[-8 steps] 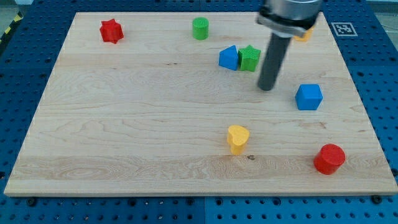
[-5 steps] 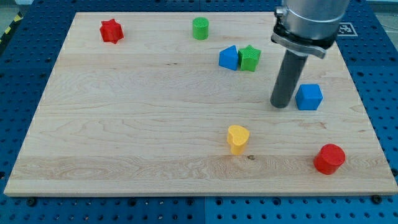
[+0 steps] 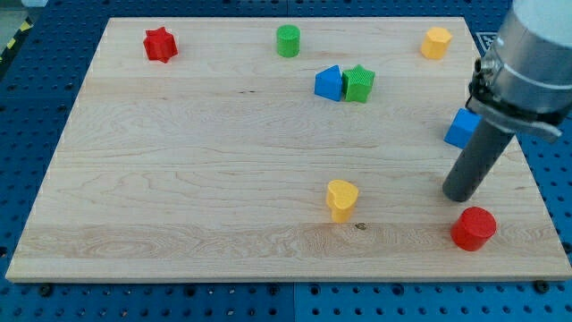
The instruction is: Keep the yellow heart at the center left of the board
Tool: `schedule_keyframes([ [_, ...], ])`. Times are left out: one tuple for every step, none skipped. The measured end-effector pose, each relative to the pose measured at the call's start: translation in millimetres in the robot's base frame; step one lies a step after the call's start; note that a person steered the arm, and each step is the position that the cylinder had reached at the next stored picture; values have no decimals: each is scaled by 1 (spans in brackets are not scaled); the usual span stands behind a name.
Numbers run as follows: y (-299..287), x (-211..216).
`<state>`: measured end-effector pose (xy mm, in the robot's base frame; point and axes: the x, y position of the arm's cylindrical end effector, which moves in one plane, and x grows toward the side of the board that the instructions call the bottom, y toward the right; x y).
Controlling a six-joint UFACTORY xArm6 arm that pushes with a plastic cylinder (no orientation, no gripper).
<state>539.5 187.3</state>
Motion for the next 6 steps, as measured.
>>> schedule_keyframes([
  [-42, 20],
  [-119, 21],
  [-200, 2],
  [-207, -6],
  [-183, -1],
  [-178, -28],
])
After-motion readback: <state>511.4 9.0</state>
